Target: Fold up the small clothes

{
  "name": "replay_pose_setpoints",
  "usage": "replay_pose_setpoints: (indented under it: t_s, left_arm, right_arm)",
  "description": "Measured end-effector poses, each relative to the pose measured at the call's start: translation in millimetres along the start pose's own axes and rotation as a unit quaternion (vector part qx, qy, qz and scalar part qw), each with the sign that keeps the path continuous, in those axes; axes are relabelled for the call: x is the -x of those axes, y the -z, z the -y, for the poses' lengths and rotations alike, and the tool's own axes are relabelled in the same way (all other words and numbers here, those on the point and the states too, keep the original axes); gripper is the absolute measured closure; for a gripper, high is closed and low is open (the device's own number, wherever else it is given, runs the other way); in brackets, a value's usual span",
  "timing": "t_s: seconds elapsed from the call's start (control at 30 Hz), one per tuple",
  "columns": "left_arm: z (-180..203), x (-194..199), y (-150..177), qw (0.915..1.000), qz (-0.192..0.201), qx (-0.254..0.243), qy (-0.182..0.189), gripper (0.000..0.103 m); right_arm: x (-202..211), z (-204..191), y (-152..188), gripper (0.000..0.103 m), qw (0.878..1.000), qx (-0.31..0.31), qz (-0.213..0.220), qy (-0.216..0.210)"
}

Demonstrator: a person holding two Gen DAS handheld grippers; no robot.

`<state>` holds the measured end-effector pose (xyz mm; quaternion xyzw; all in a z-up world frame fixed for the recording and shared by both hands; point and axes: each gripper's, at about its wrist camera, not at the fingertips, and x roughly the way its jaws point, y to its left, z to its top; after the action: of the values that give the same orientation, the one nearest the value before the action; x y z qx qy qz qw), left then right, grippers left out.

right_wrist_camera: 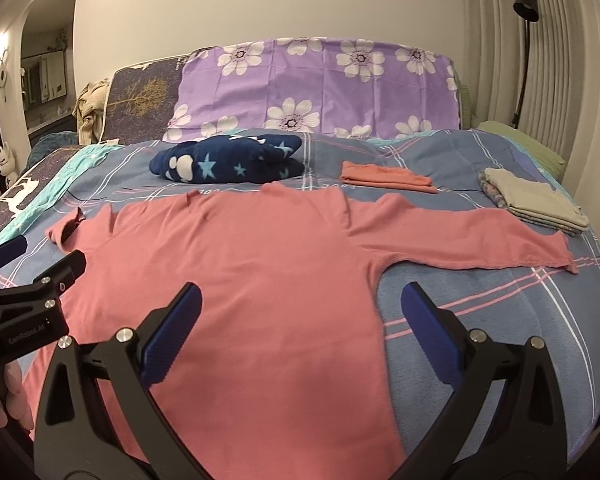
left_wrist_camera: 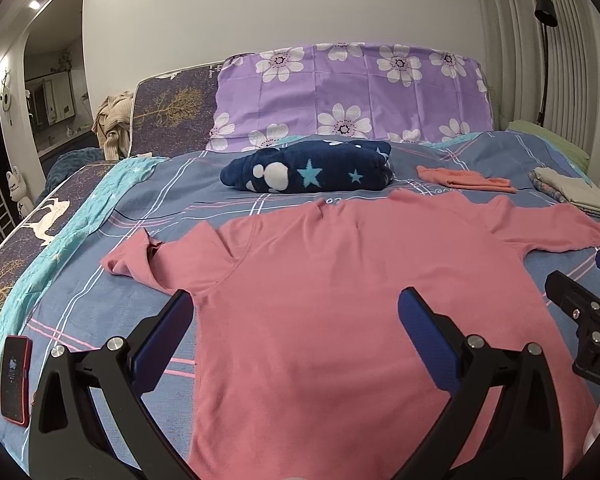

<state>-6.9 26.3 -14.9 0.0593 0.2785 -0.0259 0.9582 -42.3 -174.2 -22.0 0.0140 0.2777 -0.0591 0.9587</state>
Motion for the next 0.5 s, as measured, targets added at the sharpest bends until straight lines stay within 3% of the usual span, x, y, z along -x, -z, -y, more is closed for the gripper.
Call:
replay_pose_setpoints:
  t_s: [0.5]
  left_arm:
    - [-25, -3, 9, 0.9997, -0.007, 0.016, -0.016, 0.001]
  right_arm:
    - [-4, -29, 1, 0.002, 1.000, 0.019, -0.011, -0.017]
